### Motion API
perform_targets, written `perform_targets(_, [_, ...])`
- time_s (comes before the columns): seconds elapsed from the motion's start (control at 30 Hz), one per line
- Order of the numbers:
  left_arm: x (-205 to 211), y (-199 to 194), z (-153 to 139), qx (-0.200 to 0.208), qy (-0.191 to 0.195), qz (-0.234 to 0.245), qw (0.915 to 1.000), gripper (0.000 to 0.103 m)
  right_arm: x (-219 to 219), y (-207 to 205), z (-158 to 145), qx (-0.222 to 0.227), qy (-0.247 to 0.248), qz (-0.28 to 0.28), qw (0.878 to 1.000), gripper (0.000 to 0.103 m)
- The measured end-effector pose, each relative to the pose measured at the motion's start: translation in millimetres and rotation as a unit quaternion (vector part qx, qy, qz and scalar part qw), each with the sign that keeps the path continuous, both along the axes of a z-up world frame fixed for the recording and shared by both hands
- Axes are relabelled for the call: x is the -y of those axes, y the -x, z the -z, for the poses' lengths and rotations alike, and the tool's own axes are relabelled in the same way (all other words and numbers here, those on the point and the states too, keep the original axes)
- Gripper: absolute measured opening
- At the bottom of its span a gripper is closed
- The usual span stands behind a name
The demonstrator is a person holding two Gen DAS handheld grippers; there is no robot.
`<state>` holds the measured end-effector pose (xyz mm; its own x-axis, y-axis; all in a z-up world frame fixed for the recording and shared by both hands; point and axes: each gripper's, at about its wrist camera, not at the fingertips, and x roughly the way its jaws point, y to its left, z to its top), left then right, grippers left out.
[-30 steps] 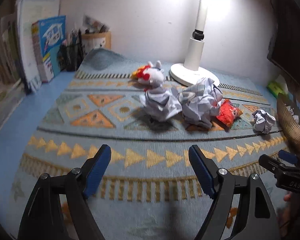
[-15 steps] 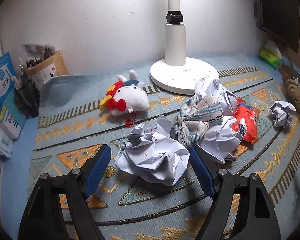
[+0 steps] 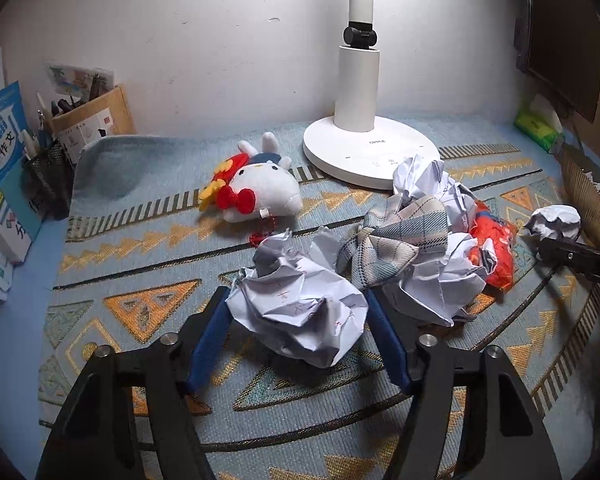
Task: Organize objects
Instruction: 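Grasp a red-marked paper ball with the left tool while the right tool grasps a white paper ball, then carry both paper balls to the amber bowl and open both tools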
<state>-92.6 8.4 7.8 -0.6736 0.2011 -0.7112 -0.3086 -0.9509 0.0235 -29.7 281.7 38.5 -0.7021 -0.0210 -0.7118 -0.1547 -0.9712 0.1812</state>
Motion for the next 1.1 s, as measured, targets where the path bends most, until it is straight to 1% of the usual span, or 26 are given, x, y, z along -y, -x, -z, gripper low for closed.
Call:
perform_targets(0.03, [0.8,-2.4,-1.6,-0.006,-0.005,0.003,1.0000,0.058,4.1,-5.6,-4.6,-0.016,-0.007,-0.010,1.000,0.051])
perform_targets(0.07, [1.7,-4.7,-2.7,-0.008,-0.008,0.003,0.9999,0.058,8.8,-10.0,-7.9,-0.027,-0.005,-0.027,0.999,0.040])
perform_targets(0.1, [2.9,-7.2,-2.8,-0.007,-0.006,-0.004,1.0000,0.058,12.7,-13.5,-9.8,-0.033,-0.001,-0.046,0.998,0.035])
perform_targets(0.13, [3.8,-11.9,-2.8,-0.003,-0.007,-0.007,0.9999,0.058,16.2,-18.9,-10.8,-0.035,-0.003,-0.058,0.998,0.033])
perform_targets(0.2, [5.1,-31.0,-7.4,-0.004,-0.021,-0.006,0.9998,0.058,20.7,-33.8,-13.1,-0.039,-0.002,-0.073,0.997,0.033])
perform_targets(0.3, [7.3,-69.3,-19.2,-0.015,-0.045,-0.011,0.9988,0.058,17.7,-60.0,-16.8,-0.048,0.024,-0.091,0.994,0.033])
perform_targets(0.37, [7.8,-94.1,-25.9,-0.021,-0.063,-0.013,0.9977,0.058,12.1,-70.5,-15.6,-0.046,0.028,-0.078,0.995,0.034])
perform_targets(0.4, [6.5,-103.6,-27.5,-0.023,-0.069,-0.015,0.9972,0.058,8.9,-71.5,-13.1,-0.039,0.036,-0.067,0.996,0.036])
perform_targets(0.43, [4.7,-113.2,-28.3,-0.024,-0.073,-0.017,0.9969,0.058,3.5,-70.2,-10.1,-0.027,0.048,-0.060,0.997,0.046])
perform_targets(0.47, [0.8,-118.9,-27.8,-0.025,-0.075,-0.022,0.9967,0.058,-2.1,-68.6,-7.2,-0.016,0.064,-0.056,0.996,0.060])
perform_targets(0.5, [-2.8,-124.2,-27.4,-0.030,-0.078,-0.026,0.9962,0.058,-7.1,-68.8,-5.6,-0.010,0.077,-0.052,0.996,0.066])
perform_targets(0.53, [-6.9,-127.9,-26.4,-0.034,-0.083,-0.026,0.9956,0.058,-10.2,-67.8,-5.0,-0.005,0.082,-0.051,0.995,0.070])
perform_targets(0.63, [-19.0,-129.7,-21.3,-0.033,-0.105,-0.027,0.9936,0.058,-12.8,-57.9,-6.9,0.020,0.076,-0.080,0.994,0.070])
perform_targets(0.67, [-21.2,-130.0,-19.1,-0.034,-0.110,-0.027,0.9929,0.058,-12.6,-54.8,-9.4,0.020,0.066,-0.089,0.994,0.070])
perform_targets(0.7, [-23.5,-129.8,-15.2,-0.032,-0.113,-0.029,0.9927,0.058,-10.4,-49.5,-12.5,0.020,0.046,-0.091,0.995,0.070])
perform_targets(0.73, [-26.1,-127.1,-10.5,-0.026,-0.106,-0.031,0.9936,0.058,-8.2,-42.3,-15.4,0.020,0.019,-0.087,0.996,0.075])
perform_targets(0.77, [-27.2,-123.2,-7.5,-0.012,-0.099,-0.032,0.9944,0.058,-7.0,-33.7,-16.6,0.022,-0.005,-0.077,0.997,0.085])
perform_targets(0.8, [-26.2,-121.9,-6.3,-0.008,-0.104,-0.031,0.9941,0.059,-8.6,-24.8,-16.3,0.023,-0.012,-0.067,0.997,0.088])
perform_targets(0.9, [-18.9,-119.9,-4.1,0.000,-0.128,-0.032,0.9912,0.058,-16.4,5.5,-8.0,0.042,0.029,-0.061,0.997,0.088])
perform_targets(0.97, [-13.3,-118.3,-2.1,0.008,-0.145,-0.037,0.9888,0.059,-17.5,24.0,0.6,0.062,0.044,-0.062,0.995,0.088])
perform_targets(1.0, [-11.5,-118.1,-1.4,0.010,-0.151,-0.037,0.9878,0.058,-17.1,29.9,3.2,0.064,0.048,-0.066,0.995,0.088])
perform_targets(1.03, [-10.9,-118.4,-1.4,0.010,-0.153,-0.036,0.9876,0.058,-16.4,32.8,5.2,0.058,0.050,-0.071,0.995,0.082])
perform_targets(1.07, [-12.0,-119.4,-1.8,0.009,-0.150,-0.033,0.9881,0.058,-15.8,33.6,7.0,0.053,0.048,-0.073,0.995,0.063])
perform_targets(1.1, [-13.8,-120.3,-2.3,0.006,-0.146,-0.030,0.9888,0.058,-15.1,33.7,8.5,0.053,0.042,-0.075,0.995,0.062])
